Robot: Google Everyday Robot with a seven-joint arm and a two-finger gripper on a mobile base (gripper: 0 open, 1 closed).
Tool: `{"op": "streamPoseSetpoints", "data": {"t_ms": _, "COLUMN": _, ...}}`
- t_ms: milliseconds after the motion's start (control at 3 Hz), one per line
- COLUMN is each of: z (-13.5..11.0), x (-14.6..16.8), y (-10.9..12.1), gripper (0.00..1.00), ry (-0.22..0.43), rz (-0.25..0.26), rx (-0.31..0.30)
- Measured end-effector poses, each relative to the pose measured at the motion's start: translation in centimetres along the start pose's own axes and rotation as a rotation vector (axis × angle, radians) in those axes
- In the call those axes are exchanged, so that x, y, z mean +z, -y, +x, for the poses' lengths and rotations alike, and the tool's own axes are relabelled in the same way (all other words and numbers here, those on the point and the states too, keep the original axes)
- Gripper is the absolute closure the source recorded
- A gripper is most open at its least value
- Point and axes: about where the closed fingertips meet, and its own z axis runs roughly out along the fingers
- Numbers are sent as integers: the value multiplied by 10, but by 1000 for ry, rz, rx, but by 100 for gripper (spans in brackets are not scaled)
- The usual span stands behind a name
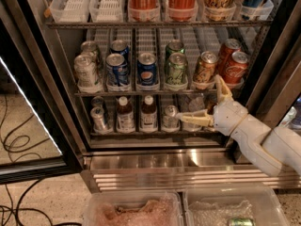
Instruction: Pick orange can from middle shelf of fridge
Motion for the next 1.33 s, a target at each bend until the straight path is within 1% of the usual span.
{"op": "streamPoseSetpoints", "data": {"t_ms": 333, "z": -4, "x": 0, "y": 12, "gripper": 0, "ry": 3, "rz": 22, "rx": -35}}
{"op": "streamPoseSetpoints", "data": {"t_ms": 667, "z": -7, "x": 4, "y": 17, "gripper": 0, "ry": 6, "rz": 19, "rx": -57}}
{"op": "streamPoseSetpoints", "data": {"t_ms": 1000, "z": -8, "x": 32, "y": 19, "gripper": 0, "ry": 20, "rz": -29, "rx": -88}}
{"op": "streamPoseSetpoints", "data": {"t_ms": 1333, "z": -8, "x": 32, "y": 19, "gripper": 0, "ry": 20, "rz": -29, "rx": -88}}
